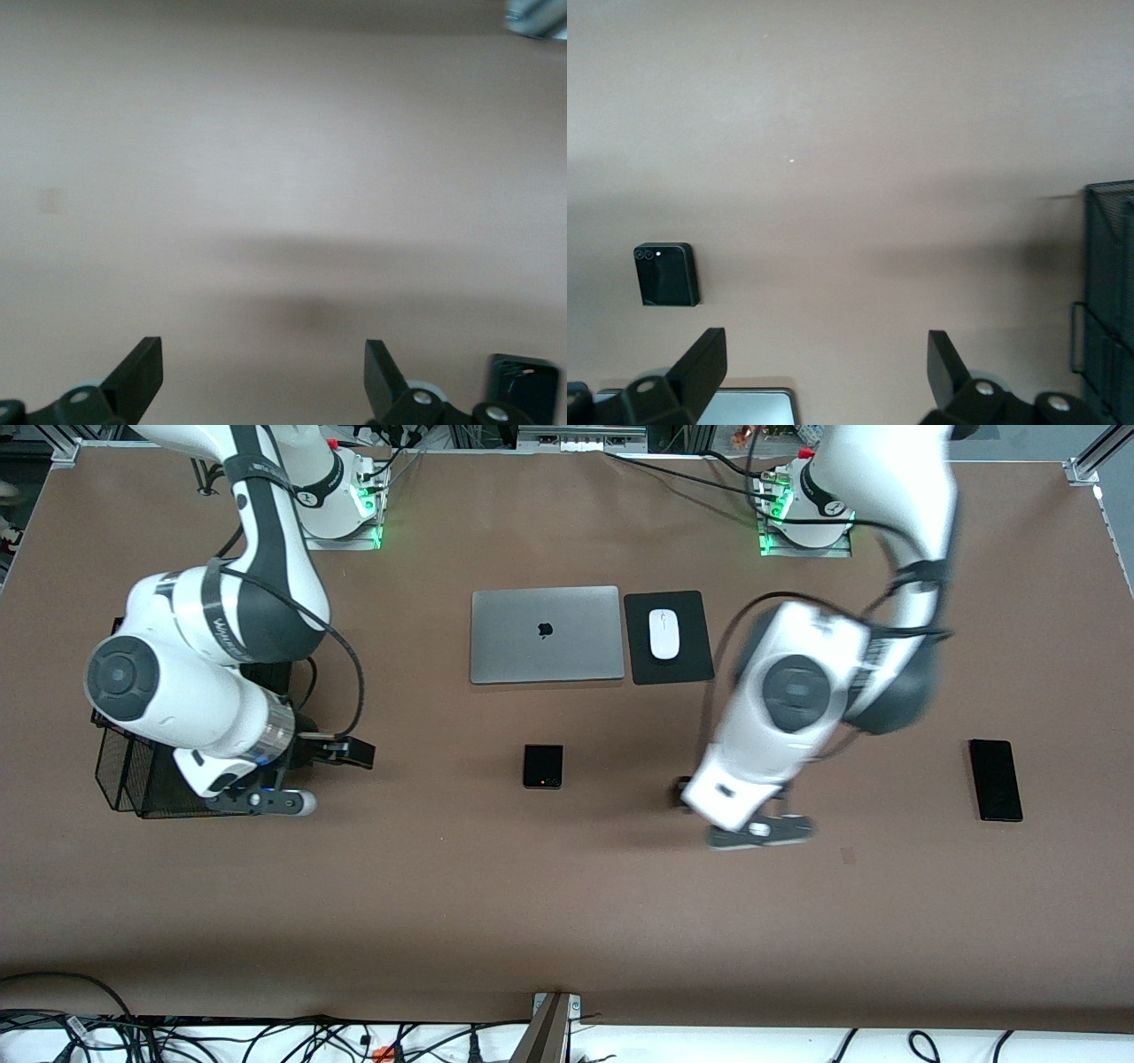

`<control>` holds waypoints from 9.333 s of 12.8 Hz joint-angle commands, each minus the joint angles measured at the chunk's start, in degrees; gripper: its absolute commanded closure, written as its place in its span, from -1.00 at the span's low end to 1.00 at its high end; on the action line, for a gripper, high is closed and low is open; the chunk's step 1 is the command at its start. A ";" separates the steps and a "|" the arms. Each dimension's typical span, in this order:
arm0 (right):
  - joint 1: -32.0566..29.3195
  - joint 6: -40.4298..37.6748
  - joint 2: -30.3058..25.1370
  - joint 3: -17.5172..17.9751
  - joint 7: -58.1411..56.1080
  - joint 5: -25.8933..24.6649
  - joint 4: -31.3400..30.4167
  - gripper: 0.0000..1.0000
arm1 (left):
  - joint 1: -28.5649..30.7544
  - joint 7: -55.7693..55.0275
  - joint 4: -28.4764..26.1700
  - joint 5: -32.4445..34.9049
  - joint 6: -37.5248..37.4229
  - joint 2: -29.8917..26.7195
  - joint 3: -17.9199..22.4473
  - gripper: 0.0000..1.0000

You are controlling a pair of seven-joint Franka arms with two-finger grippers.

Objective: Place phones with both arms
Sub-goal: 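Grasp the flip phone with the right gripper while the left gripper reaches the large phone, then carry the flip phone into the basket while the left gripper grasps the large phone, then carry the large phone toward the laptop while the right gripper withdraws, then lower the large black phone onto the table and open the left gripper, then grasp the large phone with the right gripper while the left gripper withdraws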

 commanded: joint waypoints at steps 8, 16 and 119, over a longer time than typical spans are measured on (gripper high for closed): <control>7.44 13.37 19.47 8.61 16.60 -0.83 14.04 -1.00 | 29.73 39.72 -8.84 -0.47 -5.64 -10.20 -1.19 -1.00; 15.79 20.87 28.37 8.61 22.87 -5.30 14.39 -1.00 | 42.40 50.65 -20.69 -0.38 9.98 -6.43 -1.28 -1.00; -4.70 15.15 16.65 25.22 37.18 -15.08 10.67 -1.00 | 29.85 32.11 -9.05 -0.73 -8.49 -16.23 -6.64 -1.00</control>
